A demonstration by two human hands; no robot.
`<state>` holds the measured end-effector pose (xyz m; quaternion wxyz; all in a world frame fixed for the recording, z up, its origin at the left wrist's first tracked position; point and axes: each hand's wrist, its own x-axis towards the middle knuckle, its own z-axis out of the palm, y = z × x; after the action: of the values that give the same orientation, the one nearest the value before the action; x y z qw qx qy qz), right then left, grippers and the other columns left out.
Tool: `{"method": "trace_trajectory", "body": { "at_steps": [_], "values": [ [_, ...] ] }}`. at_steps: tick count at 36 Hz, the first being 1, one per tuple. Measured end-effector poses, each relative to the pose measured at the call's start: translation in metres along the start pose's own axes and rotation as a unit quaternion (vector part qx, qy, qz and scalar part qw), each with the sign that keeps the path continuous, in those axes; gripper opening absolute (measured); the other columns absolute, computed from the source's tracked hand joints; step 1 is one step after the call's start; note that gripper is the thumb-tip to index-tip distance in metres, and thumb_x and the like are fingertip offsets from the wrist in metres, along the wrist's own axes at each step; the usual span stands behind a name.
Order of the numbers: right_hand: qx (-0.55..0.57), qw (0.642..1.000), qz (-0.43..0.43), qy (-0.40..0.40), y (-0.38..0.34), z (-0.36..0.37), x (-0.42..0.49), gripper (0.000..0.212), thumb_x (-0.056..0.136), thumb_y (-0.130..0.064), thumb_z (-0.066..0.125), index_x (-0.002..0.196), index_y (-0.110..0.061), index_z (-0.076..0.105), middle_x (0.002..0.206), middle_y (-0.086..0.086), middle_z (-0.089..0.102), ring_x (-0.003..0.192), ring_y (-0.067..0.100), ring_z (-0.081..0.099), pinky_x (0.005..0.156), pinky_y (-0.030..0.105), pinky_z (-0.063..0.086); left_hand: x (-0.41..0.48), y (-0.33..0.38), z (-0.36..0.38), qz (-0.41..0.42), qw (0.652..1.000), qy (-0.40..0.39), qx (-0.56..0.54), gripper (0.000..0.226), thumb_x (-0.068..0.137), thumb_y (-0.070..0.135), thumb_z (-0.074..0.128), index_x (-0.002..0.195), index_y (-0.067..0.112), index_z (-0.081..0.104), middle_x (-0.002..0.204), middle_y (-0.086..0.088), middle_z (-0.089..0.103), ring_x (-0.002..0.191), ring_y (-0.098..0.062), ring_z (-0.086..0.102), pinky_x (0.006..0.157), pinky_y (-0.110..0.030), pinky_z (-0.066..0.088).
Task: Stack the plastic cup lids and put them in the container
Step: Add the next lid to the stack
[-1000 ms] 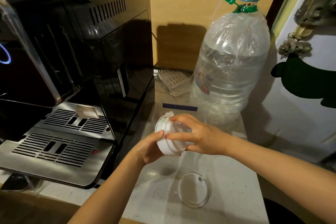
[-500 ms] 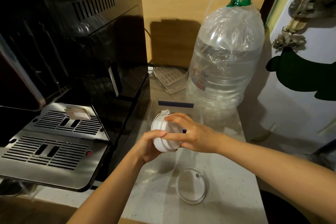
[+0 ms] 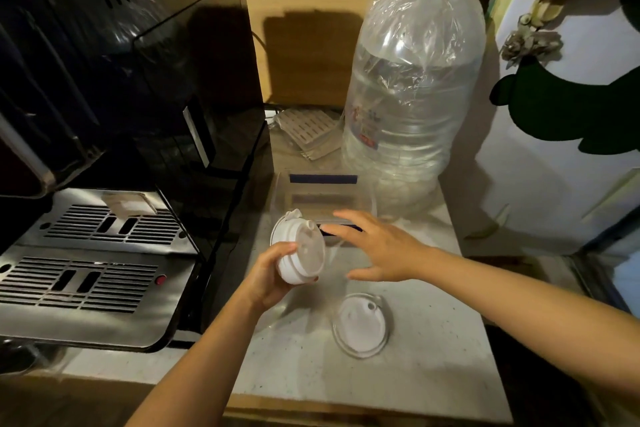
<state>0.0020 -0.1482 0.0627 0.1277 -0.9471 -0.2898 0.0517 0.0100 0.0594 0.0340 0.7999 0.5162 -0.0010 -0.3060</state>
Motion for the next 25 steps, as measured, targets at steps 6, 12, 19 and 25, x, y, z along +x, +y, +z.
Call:
{"method": "trace_trajectory", "body": {
  "at_steps": [6, 12, 19, 25],
  "values": [
    [0.096, 0.972, 0.203, -0.07, -0.017, 0.029, -0.02, 0.092, 0.074, -0.05, 0.068, 0.143, -0.021, 0.015, 0.149, 0.005, 0.023, 0.133, 0.025, 0.03, 0.101, 0.04, 0.04, -0.004, -0.018, -0.008, -0.044, 0.998, 0.02, -0.028, 0.073, 0.031, 0.026, 0.072, 0.101, 0.019, 0.053, 0.093, -0.01, 0.051, 0.084, -0.024, 0.052, 0.054, -0.031, 0.057],
    [0.149, 0.918, 0.351, -0.105, -0.035, 0.071, -0.032, 0.098, 0.069, -0.059, 0.068, 0.141, -0.018, 0.017, 0.146, 0.006, 0.027, 0.131, 0.028, 0.031, 0.098, 0.041, 0.04, -0.007, -0.031, -0.012, -0.08, 0.996, 0.017, -0.025, 0.101, 0.009, 0.042, 0.086, 0.102, 0.017, 0.053, 0.09, -0.011, 0.055, 0.082, -0.025, 0.055, 0.052, -0.031, 0.057],
    [0.104, 0.901, 0.408, -0.105, -0.057, 0.095, -0.032, 0.096, 0.068, -0.06, 0.067, 0.139, -0.018, 0.018, 0.142, 0.008, 0.029, 0.126, 0.031, 0.032, 0.091, 0.04, 0.042, -0.011, -0.039, -0.005, -0.091, 0.996, -0.003, -0.025, 0.096, 0.005, 0.04, 0.086, 0.093, 0.02, 0.055, 0.083, -0.009, 0.063, 0.077, -0.023, 0.06, 0.05, -0.03, 0.058],
    [0.066, 0.903, 0.413, -0.099, -0.064, 0.101, -0.028, 0.088, 0.072, -0.055, 0.067, 0.137, -0.014, 0.024, 0.136, 0.011, 0.034, 0.12, 0.033, 0.036, 0.085, 0.037, 0.044, -0.009, -0.045, -0.008, -0.098, 0.995, -0.024, -0.012, 0.09, 0.009, 0.042, 0.086, 0.091, 0.017, 0.058, 0.065, 0.0, 0.073, 0.063, -0.016, 0.068, 0.053, -0.029, 0.057]
  ]
}}
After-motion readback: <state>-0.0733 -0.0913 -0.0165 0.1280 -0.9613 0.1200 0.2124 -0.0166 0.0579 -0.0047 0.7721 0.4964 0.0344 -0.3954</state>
